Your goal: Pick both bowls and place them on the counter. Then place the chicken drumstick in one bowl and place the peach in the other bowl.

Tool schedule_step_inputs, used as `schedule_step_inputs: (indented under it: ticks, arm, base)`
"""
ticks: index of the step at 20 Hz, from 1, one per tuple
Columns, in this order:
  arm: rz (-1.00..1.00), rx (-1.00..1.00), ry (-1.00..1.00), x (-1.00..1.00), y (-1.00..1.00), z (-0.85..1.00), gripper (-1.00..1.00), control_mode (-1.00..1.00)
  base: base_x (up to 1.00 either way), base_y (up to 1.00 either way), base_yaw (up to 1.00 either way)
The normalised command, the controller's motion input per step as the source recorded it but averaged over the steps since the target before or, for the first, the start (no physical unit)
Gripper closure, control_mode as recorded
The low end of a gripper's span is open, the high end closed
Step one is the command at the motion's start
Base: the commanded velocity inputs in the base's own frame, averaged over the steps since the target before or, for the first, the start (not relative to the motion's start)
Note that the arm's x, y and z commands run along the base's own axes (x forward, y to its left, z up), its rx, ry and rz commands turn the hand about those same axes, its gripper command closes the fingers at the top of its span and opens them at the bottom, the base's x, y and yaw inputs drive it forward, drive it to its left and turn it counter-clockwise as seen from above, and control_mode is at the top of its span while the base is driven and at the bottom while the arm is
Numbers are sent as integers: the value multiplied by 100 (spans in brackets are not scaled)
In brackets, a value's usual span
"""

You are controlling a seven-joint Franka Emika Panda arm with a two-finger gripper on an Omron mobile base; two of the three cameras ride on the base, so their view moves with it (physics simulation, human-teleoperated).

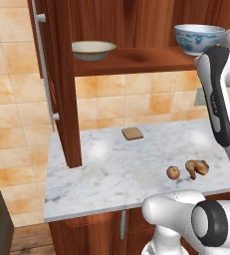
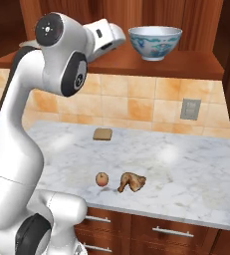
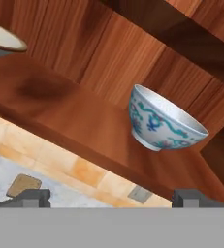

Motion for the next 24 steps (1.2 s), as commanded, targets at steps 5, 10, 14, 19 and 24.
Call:
schedule_step_inputs:
  ticks: [5,10,14,19,24]
  arm:
    - [6,-29,-22,7,4,7,-100,-100]
    - [0,-27,2,34,11,0,-100,-100]
    - [-12,-23,16,37,1,10,-100,-100]
    - [-16,-18,16,26,0,27,-100,-100]
    - [-6,-3,9,30,-5,-1,-100,-100]
  base:
    - [0,0,0]
    - [0,0,0]
    - [0,0,0]
    - [0,0,0]
    - [0,0,0]
